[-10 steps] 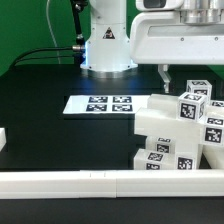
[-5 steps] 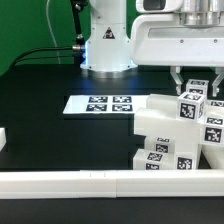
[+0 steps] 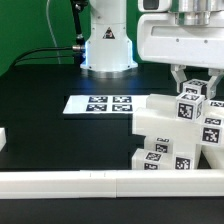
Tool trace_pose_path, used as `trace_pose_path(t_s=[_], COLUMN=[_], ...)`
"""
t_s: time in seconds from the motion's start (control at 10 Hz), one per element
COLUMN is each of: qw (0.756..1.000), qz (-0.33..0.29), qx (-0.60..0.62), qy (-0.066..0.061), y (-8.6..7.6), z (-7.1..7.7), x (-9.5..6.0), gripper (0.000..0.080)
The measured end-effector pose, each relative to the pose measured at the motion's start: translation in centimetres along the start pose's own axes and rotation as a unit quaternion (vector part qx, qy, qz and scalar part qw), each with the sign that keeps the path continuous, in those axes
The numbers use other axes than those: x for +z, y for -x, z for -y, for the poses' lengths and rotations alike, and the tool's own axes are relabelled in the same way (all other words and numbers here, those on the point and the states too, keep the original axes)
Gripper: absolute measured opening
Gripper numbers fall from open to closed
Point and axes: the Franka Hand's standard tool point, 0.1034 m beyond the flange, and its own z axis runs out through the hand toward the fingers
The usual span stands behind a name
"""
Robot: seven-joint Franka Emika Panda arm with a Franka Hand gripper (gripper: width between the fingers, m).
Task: Assemble chair
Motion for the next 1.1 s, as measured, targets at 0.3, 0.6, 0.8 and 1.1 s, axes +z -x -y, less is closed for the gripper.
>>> trace_pose_path(t_s=[0.3,0.6,0.8,1.1], qw=[0.980,0.954,0.930,0.877], qz=[-0.001,0.011,0.024,0.042], qx=[0.196,0.297,0.364,0.476], qy=[-0.025,-0.029,-0.037,-0.050], y=[0.33,0.49,0.28,-0.13], z=[0.36,0.50,0.34,-0.10], x=[0.09,0.10,0.17,0.36], gripper=[0.0281,0.0281,0.0281,0.0280])
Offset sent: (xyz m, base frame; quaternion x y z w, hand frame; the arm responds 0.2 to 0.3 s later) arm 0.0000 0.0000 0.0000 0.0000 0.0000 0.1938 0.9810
